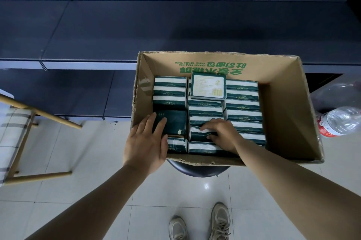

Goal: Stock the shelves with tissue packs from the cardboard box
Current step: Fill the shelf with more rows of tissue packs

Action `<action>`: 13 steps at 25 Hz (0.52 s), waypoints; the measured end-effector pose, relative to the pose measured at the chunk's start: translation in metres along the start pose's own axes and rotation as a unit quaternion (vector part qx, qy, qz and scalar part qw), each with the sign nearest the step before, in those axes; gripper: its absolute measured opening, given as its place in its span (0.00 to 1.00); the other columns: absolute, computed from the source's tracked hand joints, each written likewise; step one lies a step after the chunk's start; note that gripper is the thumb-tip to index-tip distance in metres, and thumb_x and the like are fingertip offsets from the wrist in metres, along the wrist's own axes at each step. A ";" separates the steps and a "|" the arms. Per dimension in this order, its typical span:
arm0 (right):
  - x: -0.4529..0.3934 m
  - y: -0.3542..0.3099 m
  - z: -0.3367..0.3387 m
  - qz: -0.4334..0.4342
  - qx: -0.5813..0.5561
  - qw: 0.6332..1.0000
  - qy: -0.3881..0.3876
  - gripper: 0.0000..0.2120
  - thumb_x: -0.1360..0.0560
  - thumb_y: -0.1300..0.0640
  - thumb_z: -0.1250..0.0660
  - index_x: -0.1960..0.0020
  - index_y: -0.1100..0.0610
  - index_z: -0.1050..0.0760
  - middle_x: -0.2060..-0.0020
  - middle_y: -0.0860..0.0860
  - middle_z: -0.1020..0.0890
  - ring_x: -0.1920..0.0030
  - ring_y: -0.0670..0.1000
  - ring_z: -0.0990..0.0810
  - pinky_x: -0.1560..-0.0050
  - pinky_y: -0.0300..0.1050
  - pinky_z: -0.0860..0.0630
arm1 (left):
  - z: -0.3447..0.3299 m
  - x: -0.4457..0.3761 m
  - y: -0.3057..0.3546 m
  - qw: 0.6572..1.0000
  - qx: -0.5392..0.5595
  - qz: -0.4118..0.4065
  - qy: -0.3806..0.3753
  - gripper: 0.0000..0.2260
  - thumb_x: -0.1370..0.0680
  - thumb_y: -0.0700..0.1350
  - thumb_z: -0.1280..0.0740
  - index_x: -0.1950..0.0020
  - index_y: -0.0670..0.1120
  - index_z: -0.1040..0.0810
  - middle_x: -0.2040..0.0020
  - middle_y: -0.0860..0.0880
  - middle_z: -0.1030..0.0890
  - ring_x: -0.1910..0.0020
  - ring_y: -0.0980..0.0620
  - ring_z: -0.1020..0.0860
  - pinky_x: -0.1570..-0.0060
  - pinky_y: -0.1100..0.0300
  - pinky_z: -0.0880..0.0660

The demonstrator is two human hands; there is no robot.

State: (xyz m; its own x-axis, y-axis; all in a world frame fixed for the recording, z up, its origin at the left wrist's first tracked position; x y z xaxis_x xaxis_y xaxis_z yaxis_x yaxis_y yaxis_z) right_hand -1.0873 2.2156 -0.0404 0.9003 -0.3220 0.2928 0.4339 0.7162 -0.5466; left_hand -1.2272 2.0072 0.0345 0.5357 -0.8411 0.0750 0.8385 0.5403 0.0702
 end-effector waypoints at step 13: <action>0.097 -0.063 0.188 0.070 -0.047 0.967 0.242 0.12 0.30 0.61 0.27 0.48 0.51 0.19 0.52 0.38 0.21 0.48 0.44 0.22 0.38 0.48 0.31 | 0.106 -0.028 0.047 0.993 0.108 0.035 0.035 0.38 0.28 0.66 0.36 0.24 0.50 0.44 0.25 0.47 0.42 0.27 0.47 0.42 0.29 0.49 0.41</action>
State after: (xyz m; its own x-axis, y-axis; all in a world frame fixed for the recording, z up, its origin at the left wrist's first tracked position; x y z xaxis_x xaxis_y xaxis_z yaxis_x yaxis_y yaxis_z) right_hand -1.0342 2.2554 0.1699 0.8510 -0.4941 -0.1779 0.2873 0.7216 -0.6299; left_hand -1.2136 2.0588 0.1415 0.6034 -0.7972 0.0181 0.7626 0.5835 0.2793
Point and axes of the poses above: each hand's wrist, its own x-axis away from the middle knuckle, its own z-axis out of the back of the hand, y = z × x, the point moved 1 cm from there along -x, towards the middle knuckle
